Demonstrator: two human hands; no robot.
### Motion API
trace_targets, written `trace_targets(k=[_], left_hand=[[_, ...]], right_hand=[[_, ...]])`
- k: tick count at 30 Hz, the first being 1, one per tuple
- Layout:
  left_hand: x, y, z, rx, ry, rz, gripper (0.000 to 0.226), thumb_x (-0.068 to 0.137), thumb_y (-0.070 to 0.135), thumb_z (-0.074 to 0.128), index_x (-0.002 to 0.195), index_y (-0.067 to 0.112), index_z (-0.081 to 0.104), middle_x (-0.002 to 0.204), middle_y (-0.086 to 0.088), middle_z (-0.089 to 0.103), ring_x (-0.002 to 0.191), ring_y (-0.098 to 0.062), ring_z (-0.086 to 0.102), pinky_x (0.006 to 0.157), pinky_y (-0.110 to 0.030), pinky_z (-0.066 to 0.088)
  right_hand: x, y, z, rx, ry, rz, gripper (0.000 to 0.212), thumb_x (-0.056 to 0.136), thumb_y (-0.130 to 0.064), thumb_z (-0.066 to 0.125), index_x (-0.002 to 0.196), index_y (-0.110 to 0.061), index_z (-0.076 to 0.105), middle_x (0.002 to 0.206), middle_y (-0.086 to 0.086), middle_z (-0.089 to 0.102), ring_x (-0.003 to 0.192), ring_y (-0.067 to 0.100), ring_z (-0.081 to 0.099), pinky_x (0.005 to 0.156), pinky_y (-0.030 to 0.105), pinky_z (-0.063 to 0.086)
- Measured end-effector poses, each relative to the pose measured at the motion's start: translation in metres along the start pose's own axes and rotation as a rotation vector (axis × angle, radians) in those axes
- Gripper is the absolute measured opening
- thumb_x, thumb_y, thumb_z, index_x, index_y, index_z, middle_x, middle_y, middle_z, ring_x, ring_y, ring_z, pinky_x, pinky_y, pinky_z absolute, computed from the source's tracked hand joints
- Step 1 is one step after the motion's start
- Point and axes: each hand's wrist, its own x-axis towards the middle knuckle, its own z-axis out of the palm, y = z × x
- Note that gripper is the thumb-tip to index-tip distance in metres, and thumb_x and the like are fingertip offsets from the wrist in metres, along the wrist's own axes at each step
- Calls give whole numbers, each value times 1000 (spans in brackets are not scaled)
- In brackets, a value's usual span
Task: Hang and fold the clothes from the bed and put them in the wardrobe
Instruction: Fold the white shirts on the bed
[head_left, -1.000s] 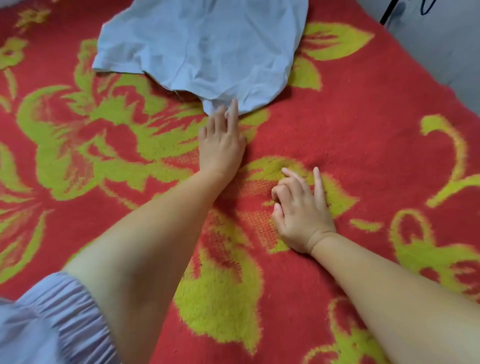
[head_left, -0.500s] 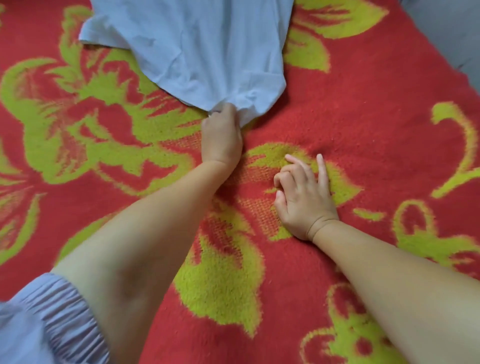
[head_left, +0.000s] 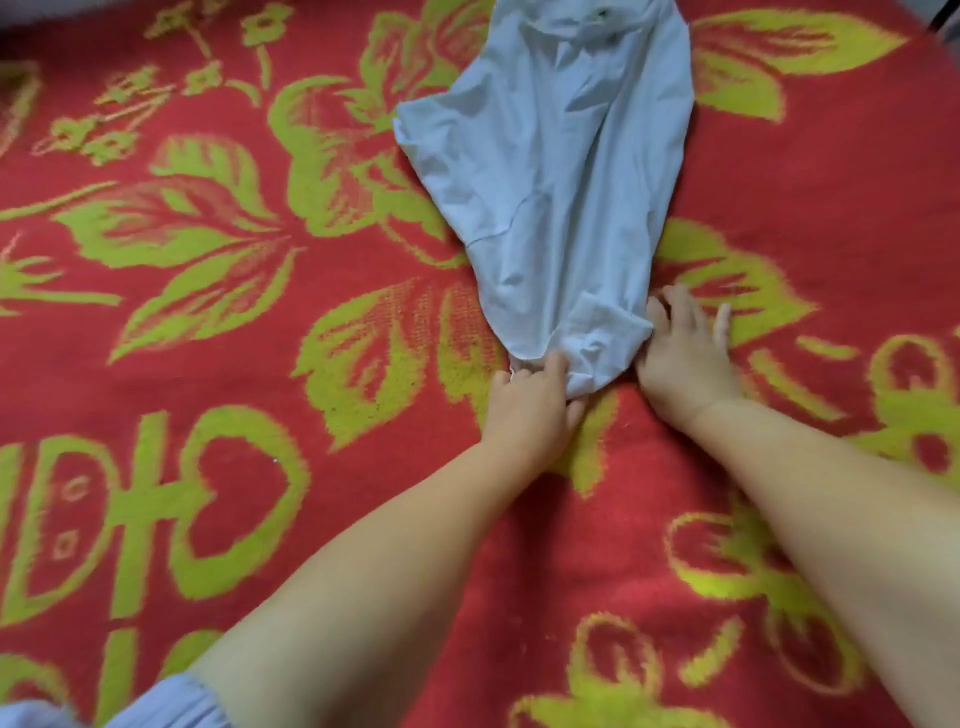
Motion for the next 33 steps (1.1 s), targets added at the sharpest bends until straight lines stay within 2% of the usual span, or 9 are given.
trace_targets(k=[2, 4, 8, 11, 15, 18, 21, 26, 33], left_hand=[[-28, -4, -10, -112, -174, -67, 31, 91, 27, 49, 118, 12, 46, 109, -16, 64, 104, -37, 56, 76, -36, 33], [-66, -8, -25, -248, -333, -118, 28, 89, 20, 50, 117, 14, 51, 114, -15, 63, 107, -36, 56, 76, -34, 37], [-151, -18, -71, -314, -357, -121, 27, 88, 24, 50, 114, 20, 58, 112, -8, 66, 105, -30, 59, 75, -31, 39], [-187, -21, -146, -227, -295, -194, 36, 88, 35, 52, 123, 25, 50, 113, -5, 65, 106, -27, 59, 69, -27, 37], [-216, -37, -277, -96, -215, -253, 34, 88, 40, 58, 116, 20, 56, 114, -7, 65, 108, -29, 60, 78, -33, 46], [-231, -51, -376, -71, -29, -325, 21, 90, 34, 56, 81, 15, 57, 93, -8, 66, 94, -32, 63, 67, -31, 42], [-252, -64, -452, -90, 192, -357, 36, 94, 37, 50, 73, 9, 55, 88, -15, 66, 86, -36, 62, 62, -31, 39], [-305, -114, -531, -276, 484, -363, 72, 81, 52, 21, 83, -6, 64, 94, -30, 64, 90, -43, 58, 71, -42, 40], [-343, -140, -586, -828, 880, -325, 32, 97, 20, 43, 66, 11, 46, 62, -1, 44, 66, -18, 41, 59, -31, 33]], right_hand=[[-38, -24, -2, -4, -186, 5, 65, 99, -24, 40, 153, -11, 6, 156, 17, 13, 147, 29, 8, 115, 56, 5], [-74, -50, -19, 31, -325, -18, 85, 93, -26, 52, 153, -20, -7, 147, 16, 27, 138, 32, 30, 112, 49, 23], [-132, -101, -71, -100, -592, -201, 38, 95, -21, 45, 133, -21, 46, 129, 13, 56, 116, 31, 56, 89, 37, 45], [-161, -138, -135, -141, -590, -309, 23, 96, -17, 39, 113, -15, 55, 124, 14, 60, 113, 30, 57, 84, 35, 44], [-178, -193, -261, -198, -412, -390, 13, 94, -16, 42, 95, -16, 55, 119, 15, 61, 109, 32, 57, 78, 34, 43], [-188, -241, -359, -241, -207, -521, 14, 95, -14, 43, 98, -13, 57, 109, 12, 64, 102, 30, 59, 73, 33, 44], [-206, -289, -442, -149, 21, -580, 14, 92, -12, 48, 93, -15, 61, 96, 8, 68, 90, 29, 64, 66, 30, 44], [-238, -344, -541, 611, 285, -525, 28, 87, 3, 38, 78, -14, 59, 74, 11, 70, 66, 22, 68, 65, 29, 56], [-261, -369, -589, 666, 467, -514, 29, 90, -1, 35, 85, -15, 60, 78, 7, 70, 77, 24, 70, 71, 37, 58]])
